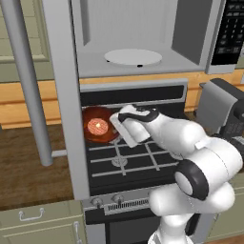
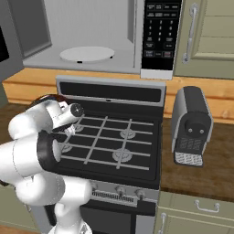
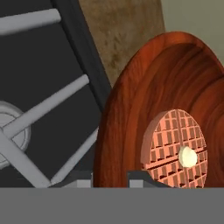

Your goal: Open the microwave, place the bowl with waffle inside the microwave, then close the microwave door and turn it on.

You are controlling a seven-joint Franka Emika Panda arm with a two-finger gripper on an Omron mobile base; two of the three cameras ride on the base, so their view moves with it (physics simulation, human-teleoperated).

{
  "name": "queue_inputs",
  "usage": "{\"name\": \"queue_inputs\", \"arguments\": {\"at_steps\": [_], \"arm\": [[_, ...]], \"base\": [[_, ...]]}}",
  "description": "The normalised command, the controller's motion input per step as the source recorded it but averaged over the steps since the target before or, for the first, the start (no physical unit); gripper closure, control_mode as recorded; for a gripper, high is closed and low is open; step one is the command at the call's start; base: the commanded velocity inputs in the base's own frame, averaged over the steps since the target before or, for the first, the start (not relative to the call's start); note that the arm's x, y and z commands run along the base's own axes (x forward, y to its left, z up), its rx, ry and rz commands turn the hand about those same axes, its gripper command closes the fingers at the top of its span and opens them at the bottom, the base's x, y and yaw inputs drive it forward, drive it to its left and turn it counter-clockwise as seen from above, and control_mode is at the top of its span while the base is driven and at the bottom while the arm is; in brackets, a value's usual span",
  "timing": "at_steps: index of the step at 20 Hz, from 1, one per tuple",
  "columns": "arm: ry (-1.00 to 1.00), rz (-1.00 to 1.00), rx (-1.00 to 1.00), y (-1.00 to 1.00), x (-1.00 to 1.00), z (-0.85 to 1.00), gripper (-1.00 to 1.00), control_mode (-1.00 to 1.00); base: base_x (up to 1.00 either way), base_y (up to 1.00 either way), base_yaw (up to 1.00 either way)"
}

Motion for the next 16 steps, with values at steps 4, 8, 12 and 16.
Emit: {"name": "queue_inputs", "arguments": {"at_steps": [4,8,12,16], "arm": [[0.0,-0.24,-0.1,-0.89,-0.05,0.98,1.0,-1.0],[0.03,-0.19,-0.43,-0.97,-0.14,0.56,1.0,-1.0],[0.06,-0.2,-0.4,-1.0,-0.23,0.21,1.0,-1.0],[0.05,-0.27,-0.01,-1.0,-0.78,0.05,1.0,-1.0]], "base": [[0.0,0.0,0.0],[0.0,0.0,0.0],[0.0,0.0,0.0],[0.0,0.0,0.0]]}}
